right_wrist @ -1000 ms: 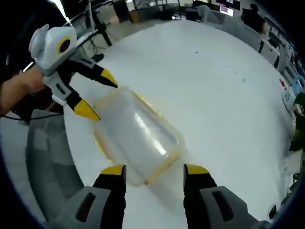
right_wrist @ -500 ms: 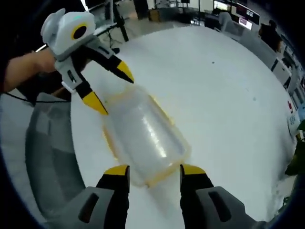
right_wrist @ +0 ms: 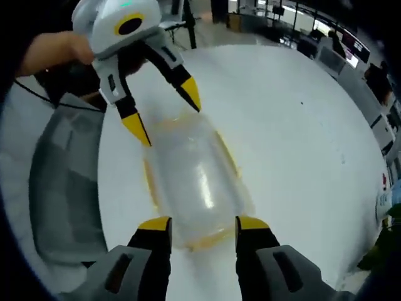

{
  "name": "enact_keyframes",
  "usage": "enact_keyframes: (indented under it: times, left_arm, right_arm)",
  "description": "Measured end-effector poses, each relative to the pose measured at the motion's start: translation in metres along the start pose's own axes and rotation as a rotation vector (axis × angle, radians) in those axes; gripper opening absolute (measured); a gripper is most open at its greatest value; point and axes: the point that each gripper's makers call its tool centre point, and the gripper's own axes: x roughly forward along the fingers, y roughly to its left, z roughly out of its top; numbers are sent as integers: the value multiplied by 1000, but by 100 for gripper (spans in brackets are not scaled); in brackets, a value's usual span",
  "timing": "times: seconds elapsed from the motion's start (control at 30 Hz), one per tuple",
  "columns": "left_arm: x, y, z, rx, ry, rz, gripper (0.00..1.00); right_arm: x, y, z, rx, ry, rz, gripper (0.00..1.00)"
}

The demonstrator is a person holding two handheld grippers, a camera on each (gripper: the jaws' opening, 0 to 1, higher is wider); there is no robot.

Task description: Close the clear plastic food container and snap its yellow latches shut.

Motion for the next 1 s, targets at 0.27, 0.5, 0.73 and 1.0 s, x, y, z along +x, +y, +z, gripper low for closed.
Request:
enact_keyframes:
  times: [0.27, 0.5, 0.73, 1.0]
  left_arm:
    - [2, -1, 4, 28, -12, -17, 47]
    - [8, -6, 9, 20, -28, -29, 47]
    - [14, -8, 17, 22, -47, -36, 46]
    - [18, -9, 27, 12, -67, -43, 46]
  right_arm:
    - [1, 0, 4, -41, -21, 16, 39]
    - [4, 1, 15, -67, -55, 19, 40]
    - [11, 7, 27, -84, -82, 35, 41]
    - [18, 10, 34, -91, -96, 44, 41]
